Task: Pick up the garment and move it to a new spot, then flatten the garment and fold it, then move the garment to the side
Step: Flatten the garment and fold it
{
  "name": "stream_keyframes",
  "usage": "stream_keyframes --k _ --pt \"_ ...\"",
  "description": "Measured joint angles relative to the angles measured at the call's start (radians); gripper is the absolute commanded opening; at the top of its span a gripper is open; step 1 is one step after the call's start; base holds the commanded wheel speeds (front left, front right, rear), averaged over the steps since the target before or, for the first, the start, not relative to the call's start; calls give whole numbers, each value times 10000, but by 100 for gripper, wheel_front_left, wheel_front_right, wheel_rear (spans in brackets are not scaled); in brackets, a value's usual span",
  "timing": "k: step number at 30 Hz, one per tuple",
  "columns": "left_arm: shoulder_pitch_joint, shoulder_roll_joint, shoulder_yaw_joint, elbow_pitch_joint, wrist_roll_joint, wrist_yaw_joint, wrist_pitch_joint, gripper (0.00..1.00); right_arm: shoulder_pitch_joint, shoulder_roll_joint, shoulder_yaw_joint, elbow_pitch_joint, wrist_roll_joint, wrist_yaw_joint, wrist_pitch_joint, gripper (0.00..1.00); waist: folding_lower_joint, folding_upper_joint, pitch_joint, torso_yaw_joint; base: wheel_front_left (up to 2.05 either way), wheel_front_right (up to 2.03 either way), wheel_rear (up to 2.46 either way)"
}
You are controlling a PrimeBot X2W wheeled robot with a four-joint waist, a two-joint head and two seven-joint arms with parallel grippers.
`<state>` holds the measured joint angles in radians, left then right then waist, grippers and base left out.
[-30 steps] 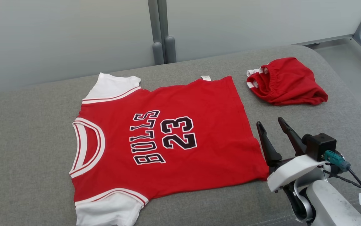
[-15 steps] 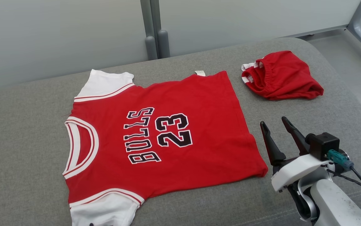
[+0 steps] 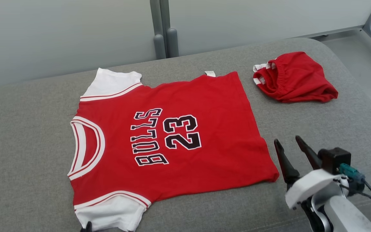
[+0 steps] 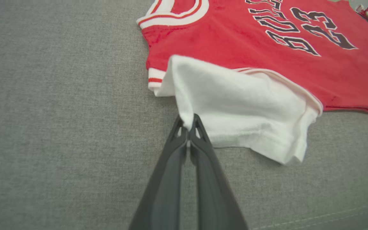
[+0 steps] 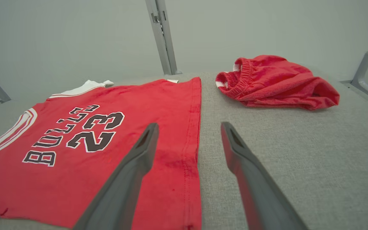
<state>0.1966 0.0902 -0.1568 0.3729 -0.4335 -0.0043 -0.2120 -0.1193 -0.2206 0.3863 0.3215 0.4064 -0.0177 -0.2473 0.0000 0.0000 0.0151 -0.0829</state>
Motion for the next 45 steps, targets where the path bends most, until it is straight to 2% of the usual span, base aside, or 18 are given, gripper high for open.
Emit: stream_keyframes --k 4,8,16,24,26,28,37,38,45 --pt "-172 -21 -21 -278 0 -48 -75 0 704 -12 -130 679 336 -2 142 100 0 0 104 111 0 0 0" --pt "-345 -42 -35 -510 17 -94 -105 0 1133 259 -245 1204 905 88 295 100 0 0 250 215 0 0 0" --pt "-402 -46 -56 -694 107 -136 -190 0 1103 978 -487 1889 1827 533 326 100 0 0 509 354 0 0 0" --pt "-541 -46 -127 -790 213 -228 -198 0 859 1030 -654 2610 2086 725 322 100 0 0 593 531 0 0 0" --pt "-542 -46 -134 -790 251 -228 -268 0 731 1030 -708 2711 2100 796 307 88 0 0 618 589 0 0 0" --pt "-542 -44 -113 -786 251 -228 -268 0 593 1024 -681 2842 2094 830 305 82 0 0 642 640 0 0 0" --pt "-542 -40 -79 -842 247 -228 -278 0 152 959 -420 3325 1814 1049 213 4 0 0 661 722 0 0 0" --pt "-542 -46 -54 -894 226 -228 -278 0 114 938 -399 3323 1785 1057 190 0 0 0 656 723 0 0 0" --pt "-616 -255 564 -1626 -658 -322 -364 0 -202 600 -286 2986 1315 1147 90 0 0 0 612 683 0 0 0"
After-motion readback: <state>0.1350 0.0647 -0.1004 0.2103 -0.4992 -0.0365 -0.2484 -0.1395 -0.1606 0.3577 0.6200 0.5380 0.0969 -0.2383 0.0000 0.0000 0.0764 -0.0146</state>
